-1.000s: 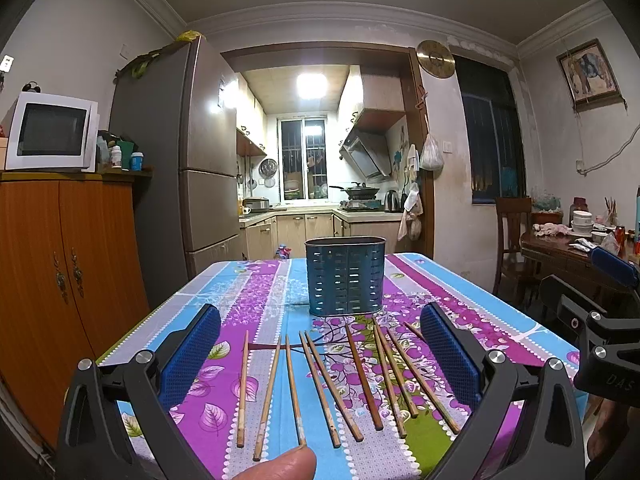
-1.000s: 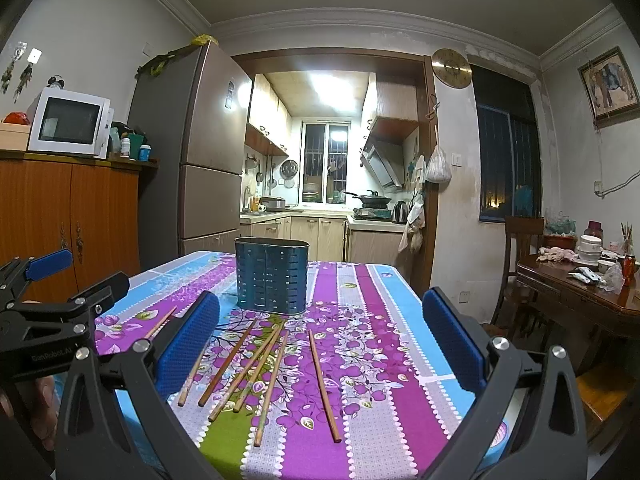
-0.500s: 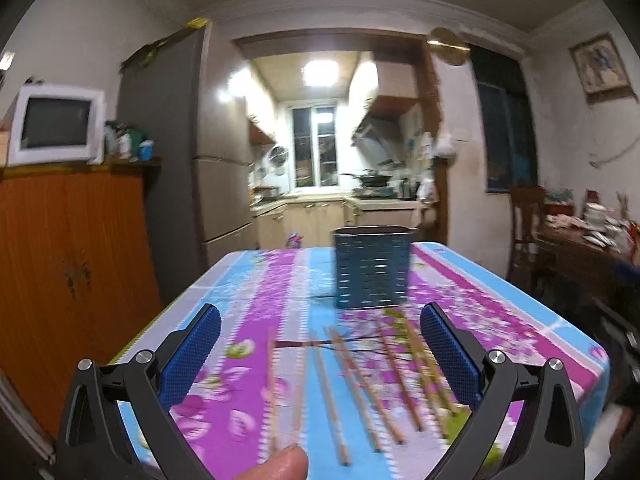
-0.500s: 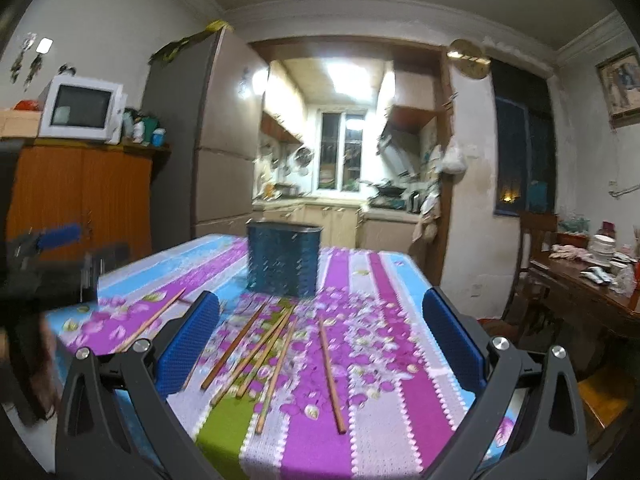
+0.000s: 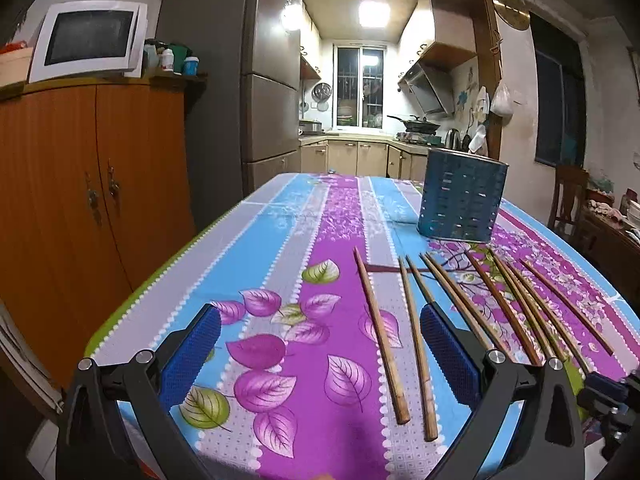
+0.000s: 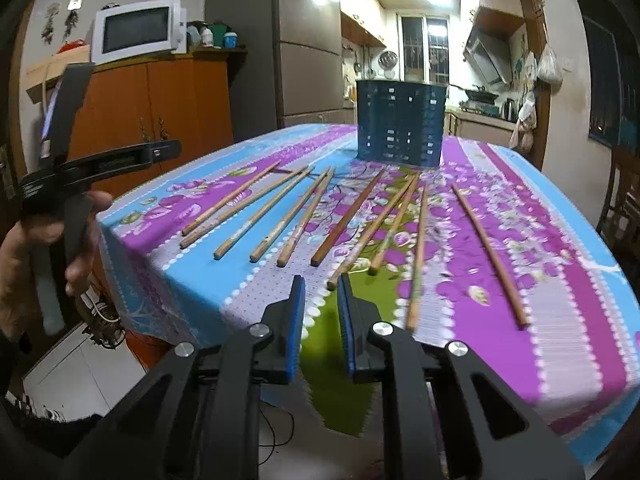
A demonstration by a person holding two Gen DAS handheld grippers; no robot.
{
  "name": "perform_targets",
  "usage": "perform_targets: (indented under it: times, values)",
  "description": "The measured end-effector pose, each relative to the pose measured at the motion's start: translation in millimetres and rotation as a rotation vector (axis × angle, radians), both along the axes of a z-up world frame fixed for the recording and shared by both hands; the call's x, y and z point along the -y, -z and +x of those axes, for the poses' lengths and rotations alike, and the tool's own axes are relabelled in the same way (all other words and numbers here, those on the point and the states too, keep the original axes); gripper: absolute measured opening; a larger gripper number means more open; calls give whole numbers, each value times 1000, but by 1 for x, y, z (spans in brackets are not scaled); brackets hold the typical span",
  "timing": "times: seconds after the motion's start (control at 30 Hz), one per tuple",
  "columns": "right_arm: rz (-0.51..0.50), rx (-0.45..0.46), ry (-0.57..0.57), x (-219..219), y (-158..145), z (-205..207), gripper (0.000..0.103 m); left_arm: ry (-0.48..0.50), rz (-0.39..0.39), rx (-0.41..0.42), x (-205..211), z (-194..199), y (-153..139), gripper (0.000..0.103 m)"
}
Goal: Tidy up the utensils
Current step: 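Lower the right tool onto a wooden chopstick and close it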
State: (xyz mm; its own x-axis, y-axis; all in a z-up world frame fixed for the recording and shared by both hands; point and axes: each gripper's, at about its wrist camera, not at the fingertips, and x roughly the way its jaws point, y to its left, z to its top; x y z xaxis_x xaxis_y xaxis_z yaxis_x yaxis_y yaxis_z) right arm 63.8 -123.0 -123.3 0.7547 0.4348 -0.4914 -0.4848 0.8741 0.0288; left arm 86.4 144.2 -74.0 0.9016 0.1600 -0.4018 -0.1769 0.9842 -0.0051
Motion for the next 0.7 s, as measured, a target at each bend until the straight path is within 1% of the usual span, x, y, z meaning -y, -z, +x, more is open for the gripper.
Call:
perform_targets:
  times: [0.13,0.37,0.4,0.43,0.5,0.57,0.63,0.67,0.7]
  values:
    - [-6,-29,35,-7,8,13,15,34,13,9,6,-4,2,99]
    - [-19,-6,94,-11,10,26,15,79,-4,-6,11,-3,14,99]
    - [-18,-3,97,-11,10,27,14,83,-2,-9,12,-3,17,99]
    - [-12,-2,98,-10,10,27,11,91,6,-10,13,-6,20,98]
    - [-3,-1,105,-8,11,26,9,129,19,-16,19,-16,27,93]
    - [7,-1,110,-5,11,26,9,172,21,-24,28,-25,33,83]
    - [12,4,110,-4,12,24,9,246,6,-42,42,-34,41,76]
    - [10,7,108,-4,12,24,9,270,4,-48,48,-36,44,69]
    - [8,11,107,-4,12,23,9,303,13,-59,59,-38,48,64]
